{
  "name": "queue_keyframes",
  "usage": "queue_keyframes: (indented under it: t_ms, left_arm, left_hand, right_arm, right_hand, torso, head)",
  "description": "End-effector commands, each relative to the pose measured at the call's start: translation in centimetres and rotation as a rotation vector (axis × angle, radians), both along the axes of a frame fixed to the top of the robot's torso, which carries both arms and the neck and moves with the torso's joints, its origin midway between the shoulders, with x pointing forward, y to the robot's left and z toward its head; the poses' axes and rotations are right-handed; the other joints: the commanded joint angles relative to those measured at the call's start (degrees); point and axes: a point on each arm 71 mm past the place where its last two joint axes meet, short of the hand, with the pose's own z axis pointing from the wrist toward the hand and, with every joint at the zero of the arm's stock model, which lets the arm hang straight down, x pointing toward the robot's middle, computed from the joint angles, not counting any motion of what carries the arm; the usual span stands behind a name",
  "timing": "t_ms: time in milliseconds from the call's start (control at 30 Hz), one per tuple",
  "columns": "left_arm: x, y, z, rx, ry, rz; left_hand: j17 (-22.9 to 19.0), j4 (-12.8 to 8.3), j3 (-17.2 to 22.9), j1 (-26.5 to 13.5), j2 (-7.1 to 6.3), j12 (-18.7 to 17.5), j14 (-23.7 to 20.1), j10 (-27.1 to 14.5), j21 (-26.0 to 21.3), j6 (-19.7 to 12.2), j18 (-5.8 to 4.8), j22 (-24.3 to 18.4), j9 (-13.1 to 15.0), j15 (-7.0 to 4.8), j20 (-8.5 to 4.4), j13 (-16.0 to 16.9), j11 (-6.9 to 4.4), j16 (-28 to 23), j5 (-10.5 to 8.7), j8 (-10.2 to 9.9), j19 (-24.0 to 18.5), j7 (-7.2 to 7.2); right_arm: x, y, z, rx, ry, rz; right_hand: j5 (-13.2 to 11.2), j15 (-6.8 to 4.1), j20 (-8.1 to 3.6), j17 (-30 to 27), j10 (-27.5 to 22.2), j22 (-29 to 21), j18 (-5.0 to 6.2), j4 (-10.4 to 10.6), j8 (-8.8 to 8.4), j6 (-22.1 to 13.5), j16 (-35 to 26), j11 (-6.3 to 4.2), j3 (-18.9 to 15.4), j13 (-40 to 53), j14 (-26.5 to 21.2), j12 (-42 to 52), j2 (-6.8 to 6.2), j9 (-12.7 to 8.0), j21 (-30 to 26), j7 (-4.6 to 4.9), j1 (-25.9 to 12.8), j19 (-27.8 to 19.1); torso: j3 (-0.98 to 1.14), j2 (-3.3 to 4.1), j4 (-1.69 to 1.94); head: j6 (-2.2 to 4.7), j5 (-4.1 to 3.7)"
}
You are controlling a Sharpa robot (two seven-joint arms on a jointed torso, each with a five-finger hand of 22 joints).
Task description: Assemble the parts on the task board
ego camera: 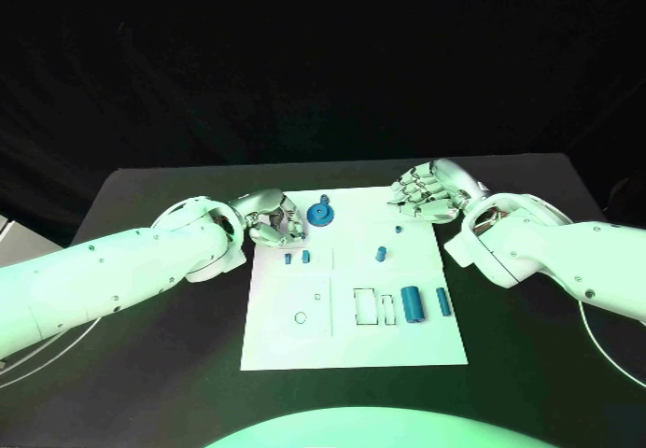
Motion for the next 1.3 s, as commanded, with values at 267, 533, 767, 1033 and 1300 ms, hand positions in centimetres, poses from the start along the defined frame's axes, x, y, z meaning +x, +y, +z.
queue_keyframes:
  t_ms: [267, 533, 767, 1033, 1300]
  left_arm:
    - [-0.05, -0.13, -0.21, 0.026, 0.010, -0.009]
    - [-0.03, -0.07, -0.26, 0.032, 0.013, -0.007]
    - [-0.02, -0.04, -0.27, 0.034, 0.013, -0.006]
    - [-0.02, -0.02, -0.29, 0.036, 0.014, -0.004]
    - [-0.01, -0.01, -0.33, 0.041, 0.018, -0.003]
  left_hand:
    - [-0.05, -0.44, 0.09, 0.42, 0.00, 0.25, -0.46, -0.40, -0.25, -0.17, 0.77, 0.07, -0.01, 0.01, -0.09, 0.06, 0.03, 0.24, 0.20, -0.32, -0.34, 0.18]
    - [-0.10, -0.48, 0.09, 0.45, -0.01, 0.29, -0.51, -0.42, -0.23, -0.20, 0.78, 0.08, -0.02, 0.02, -0.09, 0.07, 0.04, 0.25, 0.20, -0.35, -0.34, 0.20]
    - [-0.19, -0.51, 0.07, 0.45, -0.06, 0.32, -0.59, -0.46, -0.22, -0.27, 0.78, 0.10, -0.04, 0.03, -0.09, 0.07, 0.06, 0.26, 0.18, -0.40, -0.34, 0.24]
    - [-0.22, -0.56, 0.04, 0.44, -0.14, 0.39, -0.65, -0.53, -0.20, -0.42, 0.78, 0.13, -0.07, 0.06, -0.08, 0.08, 0.11, 0.29, 0.17, -0.51, -0.35, 0.32]
    - [-0.23, -0.56, 0.02, 0.41, -0.17, 0.42, -0.67, -0.55, -0.20, -0.46, 0.78, 0.13, -0.08, 0.07, -0.08, 0.08, 0.13, 0.30, 0.15, -0.54, -0.35, 0.35]
  right_arm:
    - [-0.07, 0.10, 0.08, 0.001, -0.012, 0.013]
    - [-0.06, 0.08, 0.07, 0.000, -0.012, 0.012]
    - [-0.05, 0.06, 0.07, 0.001, -0.012, 0.012]
    - [-0.05, 0.07, 0.07, 0.001, -0.012, 0.012]
    - [-0.05, 0.06, 0.07, 0.001, -0.013, 0.011]
  right_hand:
    - [0.31, 0.29, 0.18, -0.08, 0.29, -0.05, 0.79, -0.03, -0.34, 0.31, -0.10, 0.18, 0.39, -0.06, 0.03, -0.33, -0.05, -0.10, -0.07, 0.65, -0.57, 0.30]
    - [0.31, 0.29, 0.18, -0.08, 0.29, -0.05, 0.79, -0.03, -0.34, 0.31, -0.10, 0.18, 0.39, -0.06, 0.03, -0.33, -0.05, -0.10, -0.07, 0.65, -0.57, 0.30]
    - [0.34, 0.32, 0.22, -0.13, 0.31, -0.17, 0.80, -0.06, -0.48, 0.43, -0.16, 0.19, 0.49, -0.04, -0.03, -0.42, -0.07, -0.19, -0.15, 0.66, -0.65, 0.27]
    - [0.34, 0.32, 0.22, -0.13, 0.31, -0.17, 0.80, -0.06, -0.48, 0.43, -0.16, 0.19, 0.49, -0.04, -0.03, -0.42, -0.07, -0.19, -0.15, 0.66, -0.65, 0.27]
    - [0.34, 0.32, 0.22, -0.13, 0.31, -0.17, 0.80, -0.06, -0.48, 0.43, -0.16, 0.19, 0.49, -0.04, -0.03, -0.42, -0.07, -0.19, -0.15, 0.66, -0.65, 0.27]
  torso:
    - [0.03, 0.01, -0.01]
    - [0.02, 0.01, 0.02]
    - [-0.01, 0.02, 0.03]
    - [0.00, 0.03, 0.01]
    - [0.02, 0.00, 0.00]
  head:
    - [-0.03, -0.05]
    - [0.00, -0.08]
    - [-0.01, -0.06]
    - [0.05, -0.01]
    - [-0.03, 0.00]
